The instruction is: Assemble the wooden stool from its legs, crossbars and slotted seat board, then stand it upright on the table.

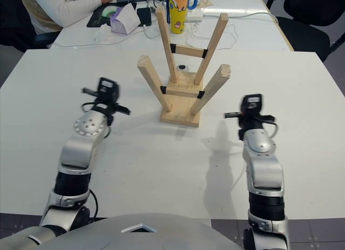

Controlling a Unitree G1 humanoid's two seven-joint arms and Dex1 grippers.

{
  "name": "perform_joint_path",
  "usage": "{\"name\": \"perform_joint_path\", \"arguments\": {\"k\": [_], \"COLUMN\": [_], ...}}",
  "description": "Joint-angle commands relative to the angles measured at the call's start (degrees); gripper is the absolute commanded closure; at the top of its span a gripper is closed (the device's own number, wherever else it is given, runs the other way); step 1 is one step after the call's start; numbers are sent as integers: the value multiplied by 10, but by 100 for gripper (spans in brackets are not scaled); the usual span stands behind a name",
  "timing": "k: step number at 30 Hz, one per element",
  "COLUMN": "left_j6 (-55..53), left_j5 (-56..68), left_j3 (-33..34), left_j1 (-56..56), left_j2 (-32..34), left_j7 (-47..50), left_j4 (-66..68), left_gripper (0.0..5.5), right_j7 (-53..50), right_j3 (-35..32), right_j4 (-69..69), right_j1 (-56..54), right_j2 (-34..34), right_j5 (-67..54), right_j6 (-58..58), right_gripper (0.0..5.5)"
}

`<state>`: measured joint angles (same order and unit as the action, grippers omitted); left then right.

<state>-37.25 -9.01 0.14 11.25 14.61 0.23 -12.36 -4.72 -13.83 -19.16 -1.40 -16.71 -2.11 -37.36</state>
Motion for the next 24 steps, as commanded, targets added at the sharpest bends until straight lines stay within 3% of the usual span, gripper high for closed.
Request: {"name": "perform_joint_path", "arguments": {"k": [1,3,7,10,15,24], "left_j6": [41,52,47,19,-19,-67], "left_j5": [-10,-9,4,1,-17,-47], "left_j3": [60,22,-213,-295,-291,-191], "left_j1": [-7,5,74,87,54,22], "left_j2": [26,30,-15,-26,5,28], "left_j7": [25,-7,-157,-206,-211,-152], "left_j4": [3,-12,-84,-106,-114,-41], "left_gripper": [547,547,547,547,547,547], "right_j7": [-31,-4,175,190,168,148], "right_j3": [-54,-26,231,258,248,191], "right_j4": [-6,-29,-182,-168,-137,-46], "right_j1": [-24,-35,-33,-34,-29,-42], "right_j2": [25,37,26,8,-8,-12], "right_j5": [-12,-33,-99,-76,-47,-29], "right_j6": [8,10,31,26,-23,-66], "right_gripper": [550,550,550,550,550,550]}}
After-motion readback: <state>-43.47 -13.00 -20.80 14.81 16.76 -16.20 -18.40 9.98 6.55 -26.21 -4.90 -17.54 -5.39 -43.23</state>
